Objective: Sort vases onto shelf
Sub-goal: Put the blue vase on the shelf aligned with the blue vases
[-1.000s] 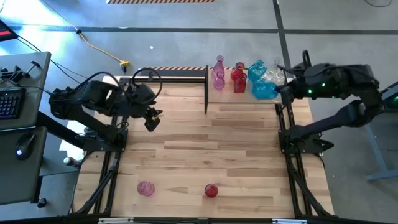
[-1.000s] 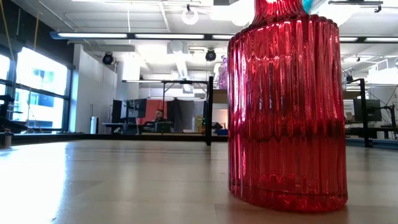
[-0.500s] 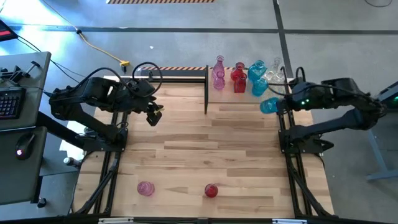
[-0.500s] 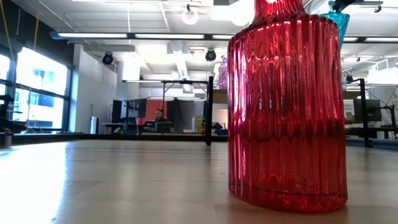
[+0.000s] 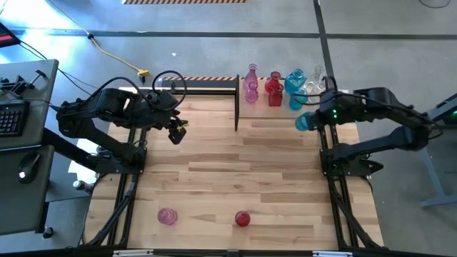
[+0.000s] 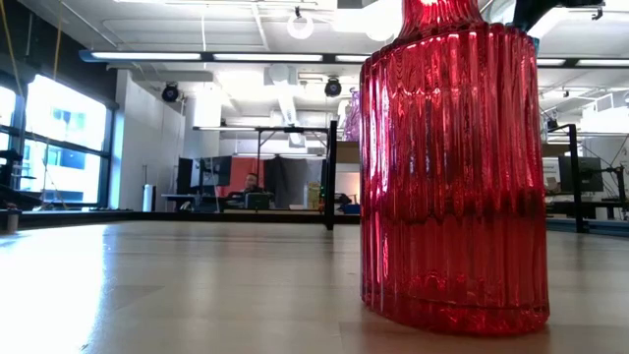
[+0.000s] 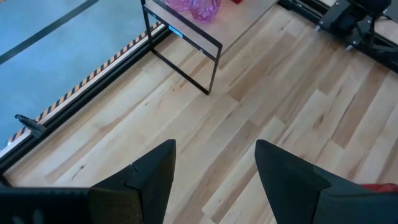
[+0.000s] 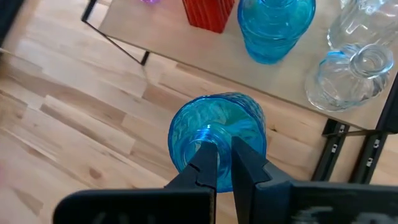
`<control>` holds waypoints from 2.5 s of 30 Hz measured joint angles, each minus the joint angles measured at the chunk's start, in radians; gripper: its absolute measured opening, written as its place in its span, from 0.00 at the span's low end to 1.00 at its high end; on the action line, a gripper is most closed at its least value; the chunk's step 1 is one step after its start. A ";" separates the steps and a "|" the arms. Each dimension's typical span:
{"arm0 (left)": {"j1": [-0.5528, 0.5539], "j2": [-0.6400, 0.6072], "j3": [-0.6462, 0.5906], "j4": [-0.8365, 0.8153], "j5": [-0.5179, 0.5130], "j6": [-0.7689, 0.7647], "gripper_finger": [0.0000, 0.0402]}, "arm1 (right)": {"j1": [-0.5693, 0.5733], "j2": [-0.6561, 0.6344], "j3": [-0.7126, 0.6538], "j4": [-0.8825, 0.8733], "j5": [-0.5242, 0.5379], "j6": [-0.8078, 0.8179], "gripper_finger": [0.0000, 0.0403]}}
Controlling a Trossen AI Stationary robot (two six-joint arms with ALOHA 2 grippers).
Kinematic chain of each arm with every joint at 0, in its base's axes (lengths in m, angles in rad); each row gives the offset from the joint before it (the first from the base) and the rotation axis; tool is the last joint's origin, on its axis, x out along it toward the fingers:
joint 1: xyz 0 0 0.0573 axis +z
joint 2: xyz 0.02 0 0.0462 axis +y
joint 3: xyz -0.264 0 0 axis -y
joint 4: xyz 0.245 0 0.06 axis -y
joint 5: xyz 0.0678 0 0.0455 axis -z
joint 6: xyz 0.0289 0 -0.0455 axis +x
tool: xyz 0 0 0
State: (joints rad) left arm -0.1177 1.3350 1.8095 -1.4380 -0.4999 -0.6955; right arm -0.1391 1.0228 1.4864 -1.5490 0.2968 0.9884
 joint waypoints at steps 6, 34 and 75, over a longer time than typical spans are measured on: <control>0.000 0.000 0.000 0.000 0.000 0.009 0.53 | -0.103 0.040 0.000 0.012 -0.066 -0.094 0.00; 0.000 0.000 0.000 -0.001 0.000 0.010 0.53 | -0.439 0.070 -0.020 0.112 -0.289 -0.440 0.00; -0.001 0.000 0.000 -0.001 0.000 0.010 0.53 | -0.627 0.113 -0.143 0.234 -0.403 -0.604 0.00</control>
State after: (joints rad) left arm -0.1184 1.3350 1.8099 -1.4387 -0.5003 -0.6851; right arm -0.7662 1.1362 1.3434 -1.3148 -0.1061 0.3840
